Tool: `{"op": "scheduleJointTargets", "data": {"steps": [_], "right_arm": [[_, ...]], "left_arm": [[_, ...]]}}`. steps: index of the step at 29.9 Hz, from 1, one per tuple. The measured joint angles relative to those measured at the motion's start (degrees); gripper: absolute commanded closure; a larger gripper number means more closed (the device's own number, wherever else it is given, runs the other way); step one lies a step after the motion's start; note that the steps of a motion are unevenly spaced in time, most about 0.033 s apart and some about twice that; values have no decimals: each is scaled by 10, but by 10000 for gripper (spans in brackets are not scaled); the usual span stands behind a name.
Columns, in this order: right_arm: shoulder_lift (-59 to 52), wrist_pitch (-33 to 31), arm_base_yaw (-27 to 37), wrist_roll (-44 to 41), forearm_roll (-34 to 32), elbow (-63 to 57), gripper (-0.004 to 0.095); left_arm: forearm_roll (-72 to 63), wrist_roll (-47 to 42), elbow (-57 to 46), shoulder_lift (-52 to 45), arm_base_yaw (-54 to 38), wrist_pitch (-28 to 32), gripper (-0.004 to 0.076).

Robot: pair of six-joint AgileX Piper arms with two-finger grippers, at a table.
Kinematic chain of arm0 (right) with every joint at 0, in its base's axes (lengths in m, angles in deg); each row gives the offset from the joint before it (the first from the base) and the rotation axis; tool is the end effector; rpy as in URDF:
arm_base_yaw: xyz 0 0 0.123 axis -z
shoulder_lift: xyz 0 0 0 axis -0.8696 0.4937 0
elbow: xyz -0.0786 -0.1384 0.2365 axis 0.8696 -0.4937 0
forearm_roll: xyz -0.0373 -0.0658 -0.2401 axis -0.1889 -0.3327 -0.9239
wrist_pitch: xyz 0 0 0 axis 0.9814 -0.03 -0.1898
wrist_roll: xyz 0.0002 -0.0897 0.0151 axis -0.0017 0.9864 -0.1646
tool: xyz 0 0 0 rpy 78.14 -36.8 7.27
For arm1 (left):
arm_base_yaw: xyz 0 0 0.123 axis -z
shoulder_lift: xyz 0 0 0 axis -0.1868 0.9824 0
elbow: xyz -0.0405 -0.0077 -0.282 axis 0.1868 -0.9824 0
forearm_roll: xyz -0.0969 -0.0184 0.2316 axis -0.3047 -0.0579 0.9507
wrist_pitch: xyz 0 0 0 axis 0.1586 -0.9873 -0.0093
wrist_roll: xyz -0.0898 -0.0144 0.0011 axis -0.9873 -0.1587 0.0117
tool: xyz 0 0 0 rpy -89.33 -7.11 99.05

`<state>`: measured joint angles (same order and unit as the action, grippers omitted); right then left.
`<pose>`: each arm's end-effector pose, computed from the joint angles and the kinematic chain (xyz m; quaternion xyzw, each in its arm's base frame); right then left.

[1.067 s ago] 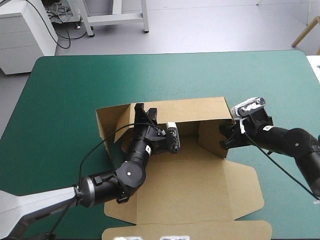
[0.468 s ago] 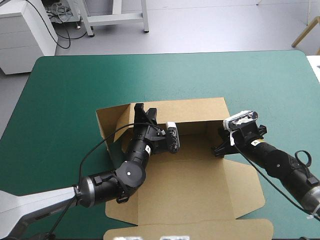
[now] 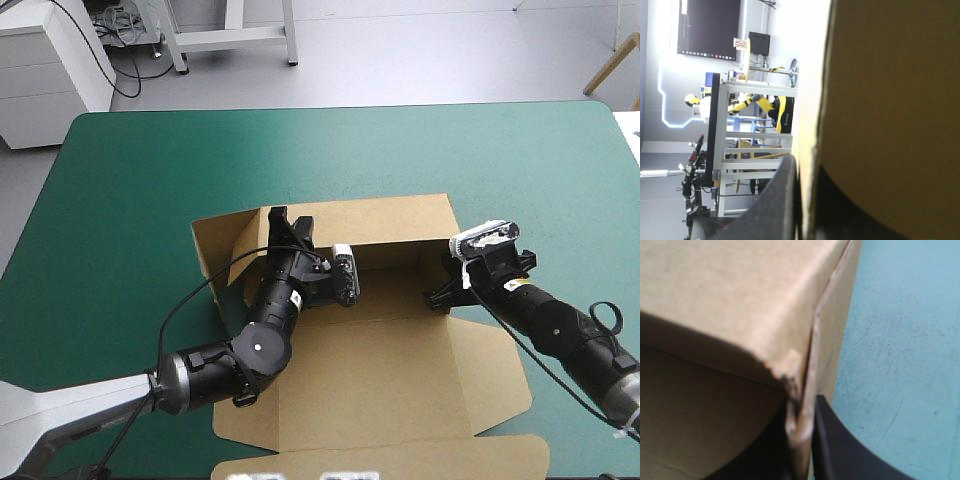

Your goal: Fold the box

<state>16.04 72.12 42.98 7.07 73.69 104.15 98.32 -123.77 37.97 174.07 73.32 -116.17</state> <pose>0.2152 0.0766 0.2654 -0.1905 0.8441 0.0949 0.4921 0.1967 -0.2402 0.2855 0.5631 0.5599 0.2965 0.5305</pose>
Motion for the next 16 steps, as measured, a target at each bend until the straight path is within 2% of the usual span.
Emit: {"op": "scheduleJointTargets", "data": {"steps": [6,9,12,16], "right_arm": [[1,-1,0,0,-7,0,922],[1,-2,0,-2,-10,0,922],[1,-5,0,-5,-13,0,922],[1,-13,0,-6,-21,3,922]], "left_arm": [[0,0,0,0,0,-1,728],[0,8,0,0,0,-2,672],[4,9,0,4,0,1,547],[9,9,0,16,0,6,309]]}}
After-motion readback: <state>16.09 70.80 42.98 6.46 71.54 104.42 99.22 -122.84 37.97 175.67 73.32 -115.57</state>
